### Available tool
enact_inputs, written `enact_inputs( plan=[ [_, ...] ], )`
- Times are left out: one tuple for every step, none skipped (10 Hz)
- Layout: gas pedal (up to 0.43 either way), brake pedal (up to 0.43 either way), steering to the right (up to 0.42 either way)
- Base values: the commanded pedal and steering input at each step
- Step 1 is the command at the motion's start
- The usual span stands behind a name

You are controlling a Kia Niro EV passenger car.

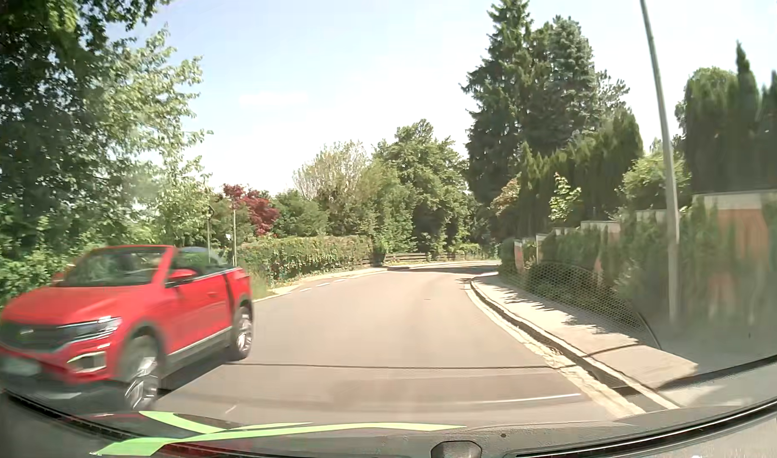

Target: Follow the waypoints while adhering to traffic rules and regulations

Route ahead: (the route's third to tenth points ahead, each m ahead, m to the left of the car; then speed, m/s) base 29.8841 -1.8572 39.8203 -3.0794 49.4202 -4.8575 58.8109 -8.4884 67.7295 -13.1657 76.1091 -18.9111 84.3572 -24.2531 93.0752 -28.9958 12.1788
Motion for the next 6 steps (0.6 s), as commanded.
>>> enact_inputs(
  plan=[
    [0.098, 0.000, -0.001],
    [0.098, 0.000, -0.001],
    [0.098, 0.000, -0.001],
    [0.098, 0.000, 0.000],
    [0.098, 0.000, 0.000],
    [0.098, 0.000, 0.003]
  ],
)
